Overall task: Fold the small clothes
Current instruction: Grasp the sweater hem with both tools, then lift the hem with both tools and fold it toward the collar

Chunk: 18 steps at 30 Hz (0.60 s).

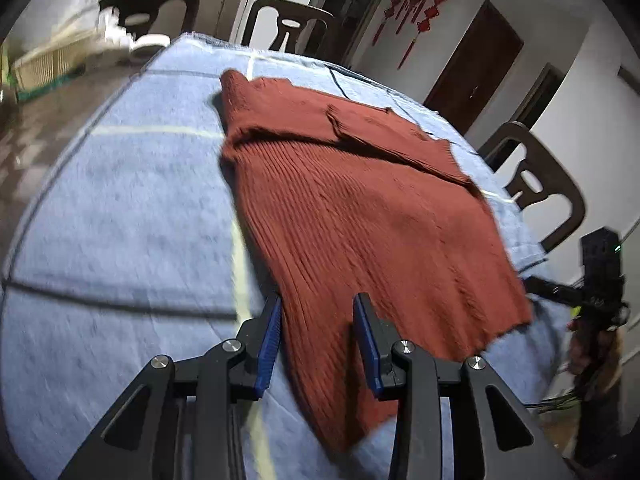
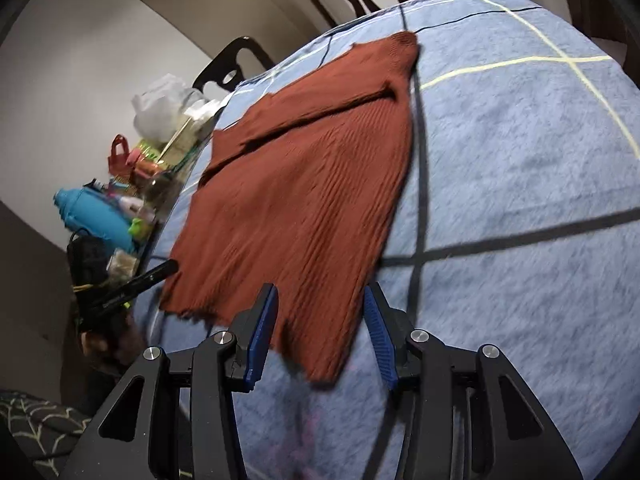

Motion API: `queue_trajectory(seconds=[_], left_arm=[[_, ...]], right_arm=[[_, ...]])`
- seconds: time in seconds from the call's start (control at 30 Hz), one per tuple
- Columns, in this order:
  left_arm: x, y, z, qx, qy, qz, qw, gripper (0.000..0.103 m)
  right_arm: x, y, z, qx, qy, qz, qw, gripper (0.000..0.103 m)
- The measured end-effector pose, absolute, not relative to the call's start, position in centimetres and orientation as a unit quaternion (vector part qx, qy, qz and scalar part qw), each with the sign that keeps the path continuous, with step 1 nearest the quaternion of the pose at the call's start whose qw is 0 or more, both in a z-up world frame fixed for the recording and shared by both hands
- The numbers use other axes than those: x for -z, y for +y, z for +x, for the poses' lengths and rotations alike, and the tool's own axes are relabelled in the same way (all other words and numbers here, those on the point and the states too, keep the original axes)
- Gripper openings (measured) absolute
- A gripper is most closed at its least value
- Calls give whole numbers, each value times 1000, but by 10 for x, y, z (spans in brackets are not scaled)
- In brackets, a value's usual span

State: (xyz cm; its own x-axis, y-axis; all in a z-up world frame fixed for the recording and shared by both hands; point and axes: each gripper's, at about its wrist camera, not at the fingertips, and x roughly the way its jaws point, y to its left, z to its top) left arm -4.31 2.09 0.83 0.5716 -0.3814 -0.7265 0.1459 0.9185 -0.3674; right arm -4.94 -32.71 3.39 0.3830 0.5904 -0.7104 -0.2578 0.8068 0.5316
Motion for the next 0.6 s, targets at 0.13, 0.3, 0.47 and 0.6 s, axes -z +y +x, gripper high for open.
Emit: queue_trajectory(seconds=[0.13, 0.3, 0.47, 0.6], left_arm=[[-8, 18, -50, 158, 435, -155, 873, 38], [-5, 17, -45, 166, 438, -161, 869, 9], [-20, 33, -49, 172, 406, -183, 878, 8], [-46, 50, -48, 172, 362, -205, 893, 7]], right_arm=[[-33, -323, -48, -255, 494, 167, 814, 39], [-31, -321, -47, -249, 492, 172, 816, 7], [-56, -333, -53, -253, 451, 194, 834, 6], [-77, -341, -47, -252, 419, 203, 848, 6]])
